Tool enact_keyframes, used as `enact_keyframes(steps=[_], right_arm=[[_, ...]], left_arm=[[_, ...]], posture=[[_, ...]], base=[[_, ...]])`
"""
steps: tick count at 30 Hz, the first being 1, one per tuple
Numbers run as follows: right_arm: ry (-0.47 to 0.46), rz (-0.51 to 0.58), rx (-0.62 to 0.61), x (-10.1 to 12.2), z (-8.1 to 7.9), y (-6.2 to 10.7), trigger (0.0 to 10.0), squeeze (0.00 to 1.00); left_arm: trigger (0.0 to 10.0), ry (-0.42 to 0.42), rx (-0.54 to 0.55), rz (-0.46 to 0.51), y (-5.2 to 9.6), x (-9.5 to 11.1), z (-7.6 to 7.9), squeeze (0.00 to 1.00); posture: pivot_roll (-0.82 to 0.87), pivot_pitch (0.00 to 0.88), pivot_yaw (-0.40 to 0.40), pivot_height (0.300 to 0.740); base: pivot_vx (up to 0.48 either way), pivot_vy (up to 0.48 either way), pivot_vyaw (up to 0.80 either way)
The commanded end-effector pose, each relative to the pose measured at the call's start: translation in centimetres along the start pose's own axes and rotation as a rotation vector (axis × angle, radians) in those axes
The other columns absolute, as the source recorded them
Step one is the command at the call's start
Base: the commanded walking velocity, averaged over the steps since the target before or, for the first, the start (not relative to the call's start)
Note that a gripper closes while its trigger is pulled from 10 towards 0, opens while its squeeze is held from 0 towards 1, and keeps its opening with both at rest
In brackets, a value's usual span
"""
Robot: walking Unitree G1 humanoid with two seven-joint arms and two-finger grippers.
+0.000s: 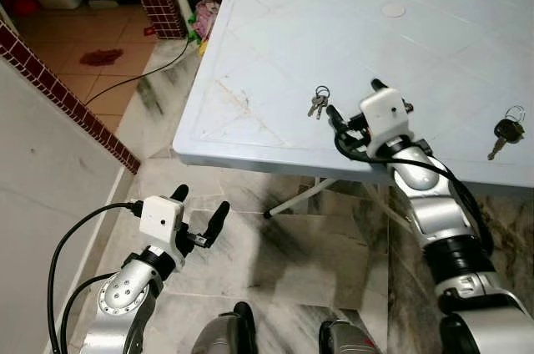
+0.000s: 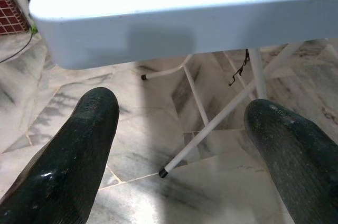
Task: Hang keys on a hook
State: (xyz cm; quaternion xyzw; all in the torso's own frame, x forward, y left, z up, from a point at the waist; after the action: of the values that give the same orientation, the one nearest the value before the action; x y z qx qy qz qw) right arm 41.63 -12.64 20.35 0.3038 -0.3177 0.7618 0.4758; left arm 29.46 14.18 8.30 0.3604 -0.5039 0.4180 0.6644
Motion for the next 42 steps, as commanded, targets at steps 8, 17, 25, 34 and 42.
enact_keyframes(steps=[8, 17, 25, 34, 42], right_arm=[[-0.062, -0.037, 0.046, -0.9, -1.3, -0.8, 10.0, 1.00], [-0.115, -0.078, 0.070, -2.4, -0.7, -1.1, 0.0, 0.00], [-0.209, -0.044, 0.105, -1.0, -2.7, -2.3, 9.8, 0.00], [-0.240, -0.099, 0.077, -1.0, -2.9, -3.2, 10.0, 0.00], [-0.294, -0.182, 0.027, -2.2, -2.8, -3.1, 0.0, 0.00]], left_arm=[[10.0, -0.020, 0.026, -0.032, 0.6, -0.6, -1.0, 0.00], [10.0, -0.025, 0.029, -0.034, 0.9, -0.7, -1.1, 0.00], [10.0, -0.028, 0.030, -0.033, 0.9, -0.6, -1.1, 0.00], [10.0, -0.030, 0.035, -0.032, 1.1, -0.6, -1.0, 0.00], [10.0, -0.031, 0.036, -0.032, 1.2, -0.5, -1.0, 0.00]], posture=[[0.03, 0.250, 0.134, 0.740], [0.04, 0.249, 0.138, 0.740], [0.05, 0.249, 0.139, 0.740], [0.06, 0.251, 0.136, 0.740], [0.06, 0.253, 0.138, 0.740]], base=[[0.000, 0.000, 0.00], [0.000, 0.000, 0.00], [0.000, 0.000, 0.00], [0.000, 0.000, 0.00], [0.000, 0.000, 0.00]])
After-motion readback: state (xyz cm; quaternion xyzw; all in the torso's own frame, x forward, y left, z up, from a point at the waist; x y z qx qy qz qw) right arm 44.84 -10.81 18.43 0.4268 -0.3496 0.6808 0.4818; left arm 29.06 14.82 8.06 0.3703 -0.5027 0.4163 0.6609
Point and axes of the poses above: a point about 5 cm out from each wrist's last joint towards the gripper, its own y axis pointing back from the gripper into the wrist, its own x axis along the axis of the wrist's last joint, z = x × y, the point moved 5 cm from there along -y, pointing out of the wrist towards the gripper, and after that the axes turned 13 degrees about y, right-handed, at the moved point
